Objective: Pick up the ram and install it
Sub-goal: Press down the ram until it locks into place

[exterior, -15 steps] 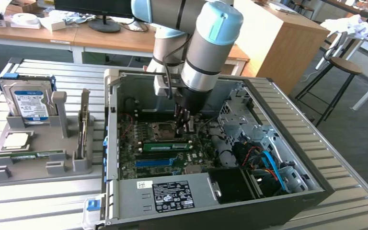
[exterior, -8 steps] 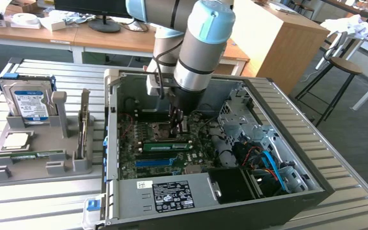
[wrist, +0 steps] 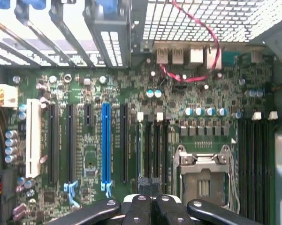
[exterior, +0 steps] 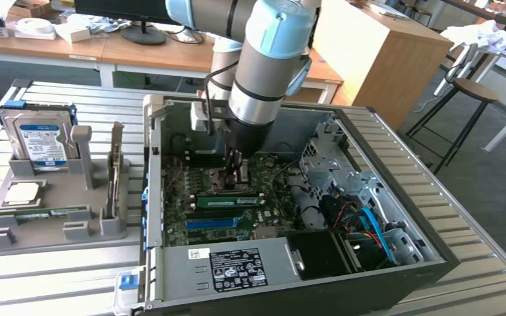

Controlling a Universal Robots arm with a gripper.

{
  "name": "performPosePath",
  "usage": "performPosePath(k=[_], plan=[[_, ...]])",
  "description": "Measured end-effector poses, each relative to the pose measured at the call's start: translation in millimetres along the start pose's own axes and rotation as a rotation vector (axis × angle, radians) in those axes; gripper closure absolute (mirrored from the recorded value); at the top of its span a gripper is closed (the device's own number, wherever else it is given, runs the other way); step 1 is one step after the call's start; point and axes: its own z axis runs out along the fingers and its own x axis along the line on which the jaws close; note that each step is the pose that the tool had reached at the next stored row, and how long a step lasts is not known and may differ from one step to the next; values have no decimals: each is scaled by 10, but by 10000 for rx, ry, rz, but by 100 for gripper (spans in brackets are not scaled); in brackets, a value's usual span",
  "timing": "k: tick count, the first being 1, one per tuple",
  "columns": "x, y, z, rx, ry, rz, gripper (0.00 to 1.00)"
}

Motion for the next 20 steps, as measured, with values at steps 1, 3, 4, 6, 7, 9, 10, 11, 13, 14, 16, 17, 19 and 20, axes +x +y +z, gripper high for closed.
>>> performPosePath(k=[1,3,4,6,7,9,10,11,13,14,16,17,19,20], plan=[[0,17,1,0,0,3,90],[1,53,2,1,0,11,90],[1,69,3,2,-1,14,90],[2,95,4,2,-1,19,90],[2,104,4,2,-1,21,90],[2,120,4,3,-1,23,90],[2,125,5,3,-1,24,90],[2,126,5,3,-1,24,90],[3,126,5,2,-1,23,90],[3,126,4,2,-1,23,90],[3,126,4,2,-1,23,90],[8,128,4,2,-1,25,90],[20,127,4,2,0,24,90],[26,126,3,2,-1,23,90]])
